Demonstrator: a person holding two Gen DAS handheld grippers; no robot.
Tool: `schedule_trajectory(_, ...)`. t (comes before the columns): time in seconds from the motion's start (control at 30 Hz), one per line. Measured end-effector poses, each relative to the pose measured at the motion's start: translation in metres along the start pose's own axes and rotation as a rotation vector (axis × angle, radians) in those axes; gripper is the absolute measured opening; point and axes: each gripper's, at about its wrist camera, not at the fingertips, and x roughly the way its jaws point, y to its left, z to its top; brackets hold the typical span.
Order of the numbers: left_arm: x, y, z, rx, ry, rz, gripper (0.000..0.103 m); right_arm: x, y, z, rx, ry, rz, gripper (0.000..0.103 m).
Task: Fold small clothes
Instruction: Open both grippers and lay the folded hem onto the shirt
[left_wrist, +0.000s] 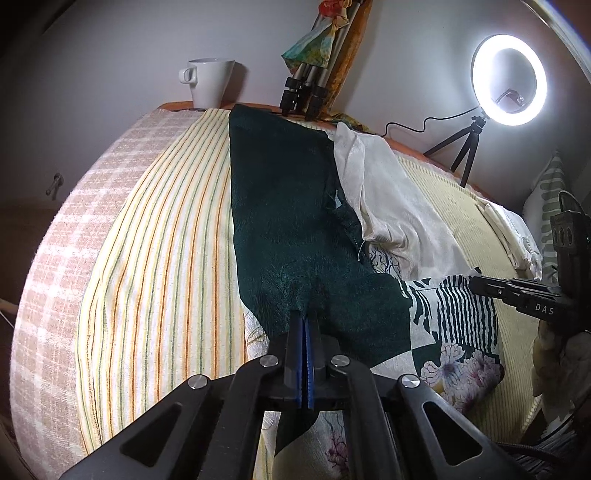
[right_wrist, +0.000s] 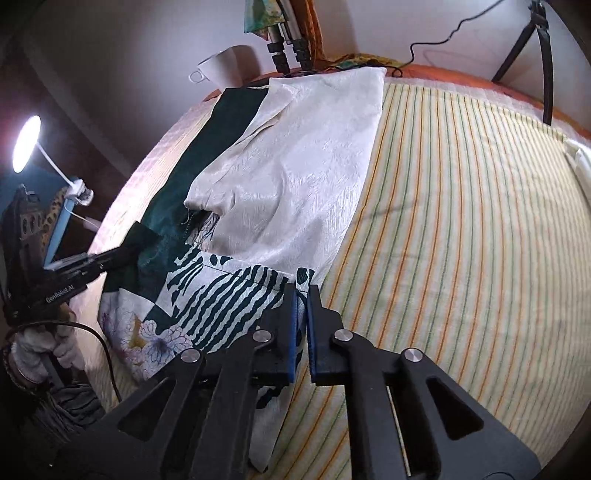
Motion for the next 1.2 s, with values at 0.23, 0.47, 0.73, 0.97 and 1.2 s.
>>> schedule_trajectory(0.23, 0.007, 0.001, -0.002, 0.001, 0.018, 0.011, 0.0, -0.001, 0.017, -0.002, -0.122, -0.025, -0.107, 0.033)
schedule_trajectory(0.47, 0.005, 0.001, -0.004, 0.002, 0.012, 0.019, 0.0, -0.002, 0.021, -0.003, -0.163, -0.043, -0.125, 0.033)
schedule_trajectory(0.73, 0.003, 0.002, -0.003, -0.002, 0.007, 0.027, 0.0, 0.007, 0.016, 0.0, -0.146, -0.012, -0.084, 0.008)
schedule_trajectory(0.97, 0.001, 0.002, -0.002, -0.005, -0.004, 0.03, 0.0, -0.003, 0.03, -0.001, -0.229, -0.047, -0.157, 0.006)
schedule_trajectory(1.2, -0.004, 0.002, 0.007, -0.011, -0.046, 0.047, 0.0, -0.016, 0.039, 0.005, -0.262, -0.103, -0.174, 0.004)
